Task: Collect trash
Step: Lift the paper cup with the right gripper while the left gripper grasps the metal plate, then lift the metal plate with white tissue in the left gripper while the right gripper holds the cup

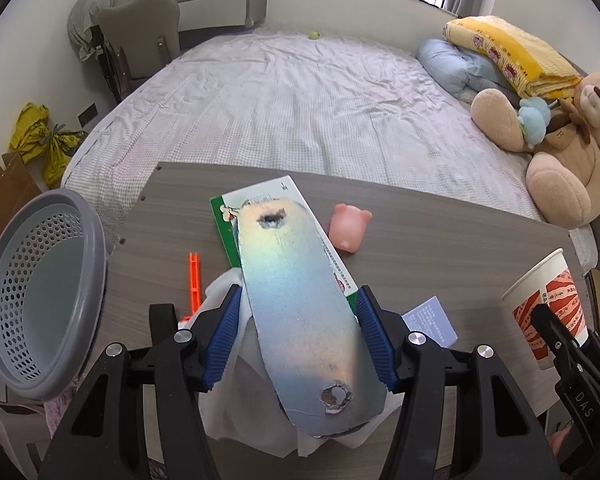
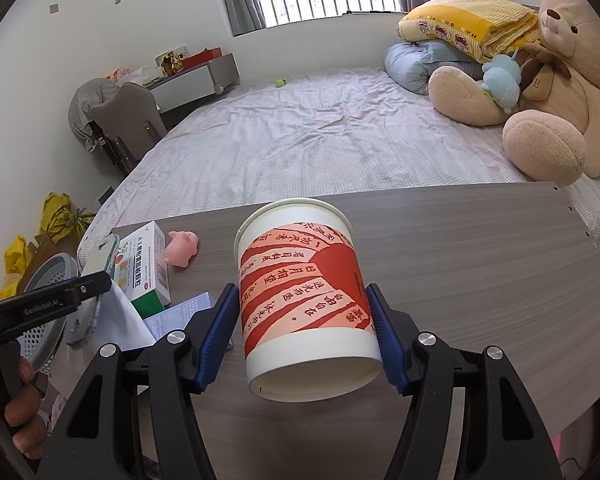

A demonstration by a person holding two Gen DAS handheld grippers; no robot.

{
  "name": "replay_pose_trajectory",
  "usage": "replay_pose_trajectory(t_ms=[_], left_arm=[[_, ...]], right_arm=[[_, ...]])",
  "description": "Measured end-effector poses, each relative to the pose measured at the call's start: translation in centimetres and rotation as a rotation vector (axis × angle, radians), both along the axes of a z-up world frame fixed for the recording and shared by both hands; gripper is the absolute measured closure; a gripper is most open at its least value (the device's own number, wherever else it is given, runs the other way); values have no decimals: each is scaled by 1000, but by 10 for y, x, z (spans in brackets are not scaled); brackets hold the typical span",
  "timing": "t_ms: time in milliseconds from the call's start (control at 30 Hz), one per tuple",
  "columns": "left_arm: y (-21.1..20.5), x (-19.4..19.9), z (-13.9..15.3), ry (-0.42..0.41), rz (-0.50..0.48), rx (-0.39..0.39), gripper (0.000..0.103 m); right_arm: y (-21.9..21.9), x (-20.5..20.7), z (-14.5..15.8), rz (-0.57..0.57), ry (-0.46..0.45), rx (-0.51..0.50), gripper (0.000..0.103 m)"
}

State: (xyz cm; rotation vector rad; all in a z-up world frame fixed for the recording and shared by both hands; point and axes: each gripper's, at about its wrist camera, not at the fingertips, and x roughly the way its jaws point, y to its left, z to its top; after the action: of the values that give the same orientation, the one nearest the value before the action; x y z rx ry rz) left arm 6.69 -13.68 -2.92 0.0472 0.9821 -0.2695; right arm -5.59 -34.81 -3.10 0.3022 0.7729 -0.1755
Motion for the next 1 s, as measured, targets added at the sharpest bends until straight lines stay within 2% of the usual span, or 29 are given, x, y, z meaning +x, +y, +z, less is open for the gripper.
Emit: replay_pose_trajectory(t_ms=[133,400,467,500,767,800,900,1000], left_arm=[[2,-4,6,-29,-18,11,51],[8,-8,-18,36,-36,30,51],[9,-10,-19,36,-41,34,46],[8,-10,-19,35,-42,38,40],[5,-4,-35,57,-43,64,39],[5,-3,-37,64,-44,62,39],[7,-2,-39,78,-51,34,55],[6,-4,-38,77,-60,30,57]], right_arm=[[2,1,2,7,-1,-2,41],[10,4,3,23,2,-5,41],[12,5,3,28,4,-6,41],[14,5,2,30,5,-5,41],[24,5,3,48,1,-4,41],[22,5,3,47,1,-4,41],[21,3,3,40,-3,-4,41],[19,1,4,35,-4,-2,41]])
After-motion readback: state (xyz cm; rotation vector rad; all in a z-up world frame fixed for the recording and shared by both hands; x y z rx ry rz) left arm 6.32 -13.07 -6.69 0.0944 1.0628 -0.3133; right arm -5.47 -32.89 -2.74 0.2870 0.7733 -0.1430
